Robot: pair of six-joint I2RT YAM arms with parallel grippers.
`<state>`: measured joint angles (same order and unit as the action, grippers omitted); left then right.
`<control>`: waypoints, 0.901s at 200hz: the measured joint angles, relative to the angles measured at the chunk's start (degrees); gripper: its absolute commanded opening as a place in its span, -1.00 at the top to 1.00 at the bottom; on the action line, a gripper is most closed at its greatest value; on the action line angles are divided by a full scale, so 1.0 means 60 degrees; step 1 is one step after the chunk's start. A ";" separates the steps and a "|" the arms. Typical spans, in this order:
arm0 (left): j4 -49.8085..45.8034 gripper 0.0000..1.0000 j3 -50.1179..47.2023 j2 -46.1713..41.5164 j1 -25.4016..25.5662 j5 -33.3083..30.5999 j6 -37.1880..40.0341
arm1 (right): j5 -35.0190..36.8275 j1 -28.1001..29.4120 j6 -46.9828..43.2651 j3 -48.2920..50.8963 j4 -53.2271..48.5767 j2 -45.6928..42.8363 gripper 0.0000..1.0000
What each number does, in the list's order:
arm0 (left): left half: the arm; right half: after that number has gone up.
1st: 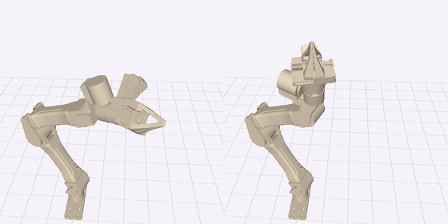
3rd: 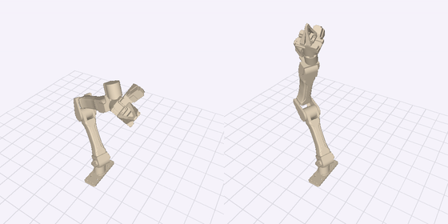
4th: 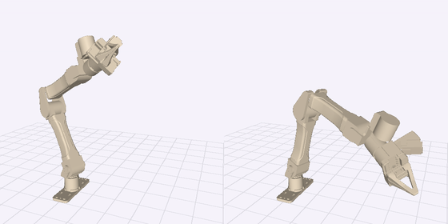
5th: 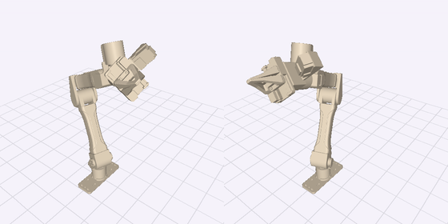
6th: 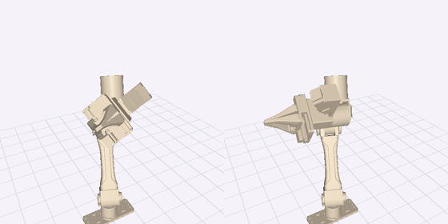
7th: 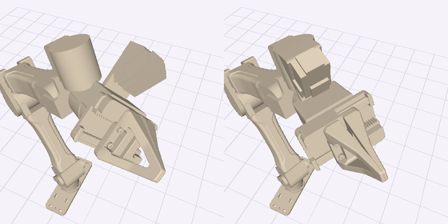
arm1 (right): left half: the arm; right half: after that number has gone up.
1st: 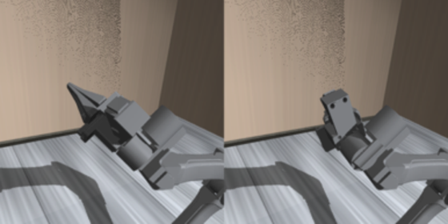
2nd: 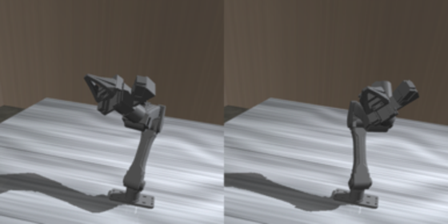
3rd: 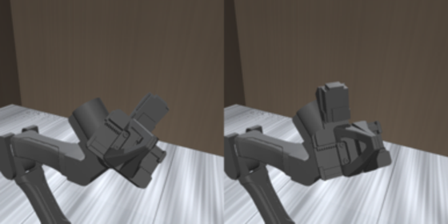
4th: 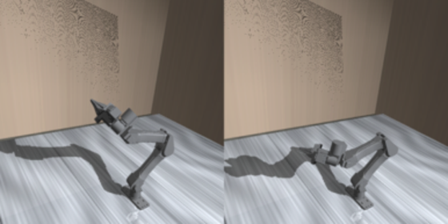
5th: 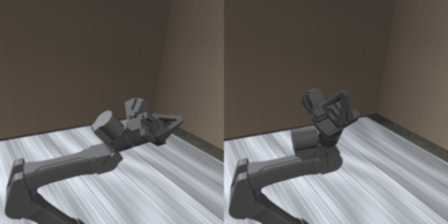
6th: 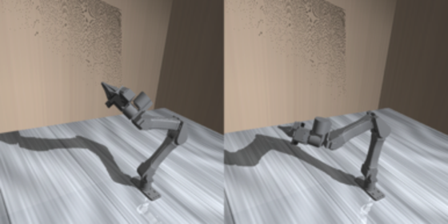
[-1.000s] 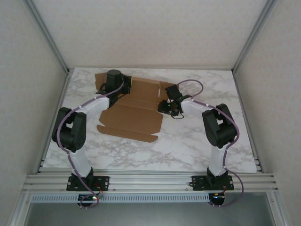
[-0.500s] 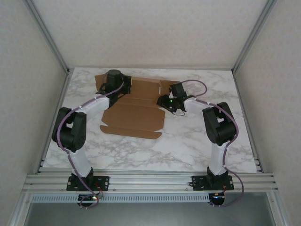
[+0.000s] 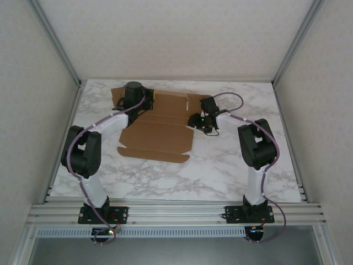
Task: Fold the paper box
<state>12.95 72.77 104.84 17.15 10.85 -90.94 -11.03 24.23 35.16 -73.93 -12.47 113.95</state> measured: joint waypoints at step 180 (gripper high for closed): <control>0.0007 1.00 0.0000 -0.0004 -0.0025 -0.0004 -0.0004 | -0.1967 -0.0055 -0.0160 -0.0805 0.1049 0.0404 -0.12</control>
<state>12.99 72.77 104.81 16.99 10.83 -90.96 -22.83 23.90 34.20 -78.76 -6.17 116.38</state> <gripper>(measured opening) 0.053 0.564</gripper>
